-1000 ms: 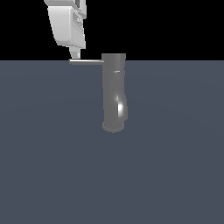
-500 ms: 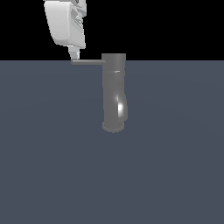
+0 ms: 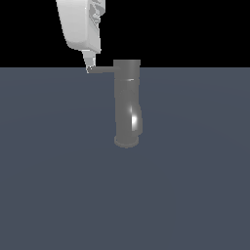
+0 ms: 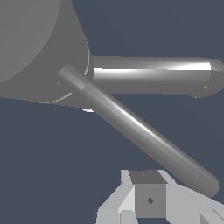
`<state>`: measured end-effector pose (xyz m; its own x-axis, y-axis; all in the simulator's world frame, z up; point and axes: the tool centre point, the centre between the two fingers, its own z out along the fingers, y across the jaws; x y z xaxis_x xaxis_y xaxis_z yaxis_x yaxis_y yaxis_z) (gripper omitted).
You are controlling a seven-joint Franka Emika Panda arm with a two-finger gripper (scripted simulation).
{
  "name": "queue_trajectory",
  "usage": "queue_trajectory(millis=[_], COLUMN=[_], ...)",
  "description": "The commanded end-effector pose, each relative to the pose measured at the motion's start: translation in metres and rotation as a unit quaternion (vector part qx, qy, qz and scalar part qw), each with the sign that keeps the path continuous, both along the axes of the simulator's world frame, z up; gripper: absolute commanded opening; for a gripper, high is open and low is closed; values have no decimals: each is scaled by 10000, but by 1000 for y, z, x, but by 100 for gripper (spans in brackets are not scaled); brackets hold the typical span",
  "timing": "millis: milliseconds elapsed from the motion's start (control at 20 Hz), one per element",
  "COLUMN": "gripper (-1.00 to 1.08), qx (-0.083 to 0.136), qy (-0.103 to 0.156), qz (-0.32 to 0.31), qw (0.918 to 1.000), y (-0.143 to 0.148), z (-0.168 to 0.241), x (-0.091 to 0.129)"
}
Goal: Turn on the faucet by rotating a designated handle.
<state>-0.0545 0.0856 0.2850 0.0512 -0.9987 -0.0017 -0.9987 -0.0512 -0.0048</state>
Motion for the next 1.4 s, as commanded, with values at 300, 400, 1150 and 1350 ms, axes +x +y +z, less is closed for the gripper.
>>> queue_trajectory(millis=[300, 400, 1150, 1350], gripper=[-100, -100, -100, -100], qx=[-8, -8, -9, -10], qy=[18, 21, 17, 20], qz=[-66, -65, -41, -50], qw=[10000, 10000, 10000, 10000], y=[-34, -41, -101, -125], z=[0, 0, 0, 0], x=[-24, -29, -33, -32])
